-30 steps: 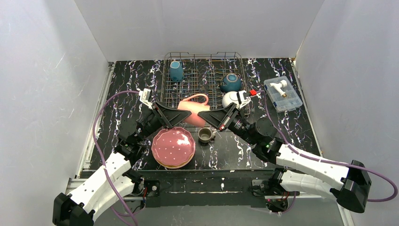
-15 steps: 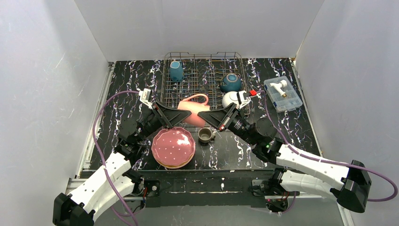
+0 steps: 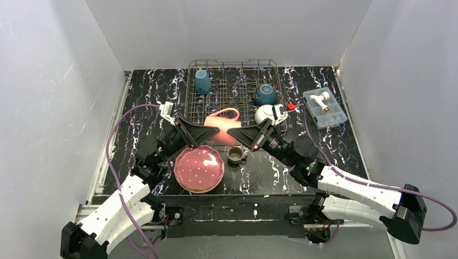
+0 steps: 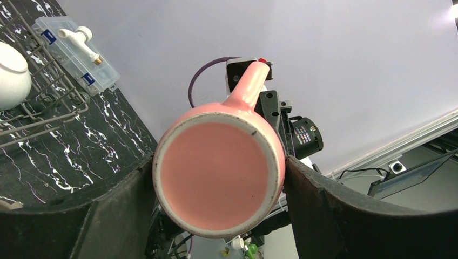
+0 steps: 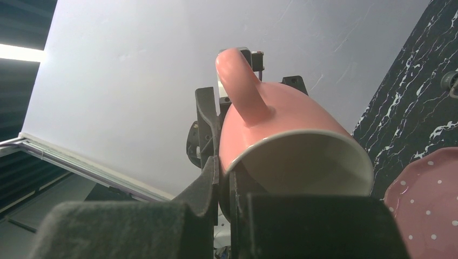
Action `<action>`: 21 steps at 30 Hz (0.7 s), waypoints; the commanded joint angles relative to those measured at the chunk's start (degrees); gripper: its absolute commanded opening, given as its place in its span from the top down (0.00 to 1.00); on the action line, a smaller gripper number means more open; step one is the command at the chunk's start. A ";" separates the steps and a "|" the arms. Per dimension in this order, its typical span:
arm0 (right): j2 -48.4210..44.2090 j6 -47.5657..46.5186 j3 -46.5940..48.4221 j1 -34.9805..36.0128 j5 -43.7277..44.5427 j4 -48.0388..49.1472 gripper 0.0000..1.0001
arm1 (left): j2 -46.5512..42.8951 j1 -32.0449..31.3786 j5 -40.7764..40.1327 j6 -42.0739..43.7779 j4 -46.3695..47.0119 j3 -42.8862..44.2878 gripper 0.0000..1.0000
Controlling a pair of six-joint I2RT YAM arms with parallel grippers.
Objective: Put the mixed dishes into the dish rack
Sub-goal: Pick up the cup at the center of the board.
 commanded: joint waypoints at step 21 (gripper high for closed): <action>-8.80 -0.44 -4.52 -0.03 5.04 0.65 0.63 | 1.74 3.06 0.52 0.78 3.01 5.47 1.00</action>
